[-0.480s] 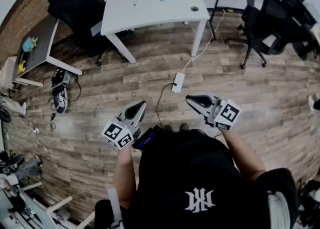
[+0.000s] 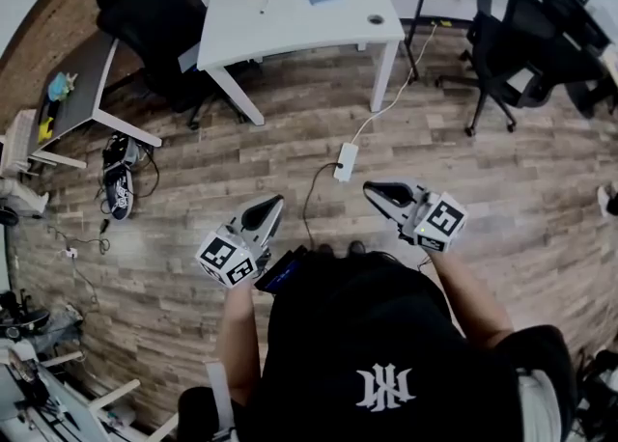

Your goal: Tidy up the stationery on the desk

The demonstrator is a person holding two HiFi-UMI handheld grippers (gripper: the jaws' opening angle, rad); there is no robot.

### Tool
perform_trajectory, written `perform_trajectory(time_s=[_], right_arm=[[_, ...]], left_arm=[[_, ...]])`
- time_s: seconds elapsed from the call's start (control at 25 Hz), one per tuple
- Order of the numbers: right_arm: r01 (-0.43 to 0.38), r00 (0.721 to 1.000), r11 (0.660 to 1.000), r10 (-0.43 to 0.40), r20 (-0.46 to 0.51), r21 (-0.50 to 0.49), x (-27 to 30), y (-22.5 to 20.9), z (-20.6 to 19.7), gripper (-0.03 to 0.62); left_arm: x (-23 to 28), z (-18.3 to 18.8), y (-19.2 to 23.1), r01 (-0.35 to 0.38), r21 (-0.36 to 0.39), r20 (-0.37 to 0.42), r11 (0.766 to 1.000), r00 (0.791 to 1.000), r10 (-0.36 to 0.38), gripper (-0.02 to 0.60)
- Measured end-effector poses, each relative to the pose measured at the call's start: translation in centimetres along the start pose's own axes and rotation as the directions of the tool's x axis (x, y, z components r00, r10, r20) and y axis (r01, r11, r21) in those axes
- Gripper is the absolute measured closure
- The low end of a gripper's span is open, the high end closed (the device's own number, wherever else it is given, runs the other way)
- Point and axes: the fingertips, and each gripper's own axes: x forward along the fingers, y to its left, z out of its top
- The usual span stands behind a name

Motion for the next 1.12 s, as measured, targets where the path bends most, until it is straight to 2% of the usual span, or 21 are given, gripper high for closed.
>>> perform_trajectory(time_s=[0.36, 0.88, 1.12], right_arm=[[0.006, 1.000, 1.000, -0.006, 0.007, -0.008, -1.1, 0.1, -0.3, 0.556], [-0.023, 0.999, 0.999, 0.023, 0.032, 0.022, -1.7, 0.1, -0.6, 0.556], [-0.054, 0.997, 0.998, 0.053, 0.055, 0.023, -1.1, -0.3, -0.7, 0.556]], left_arm=[[0.1, -1.0, -1.2, 0.005, 0.000, -0.016, 1.000, 1.000, -0.005, 0.584], [-0.6, -1.1, -1.6, -0.038, -0.027, -0.025, 0.999, 0.999, 0.037, 0.584], [-2.5, -0.6, 0.2, -0.108, -0.028, -0.022, 0.994, 0.994, 0.108, 0.584]])
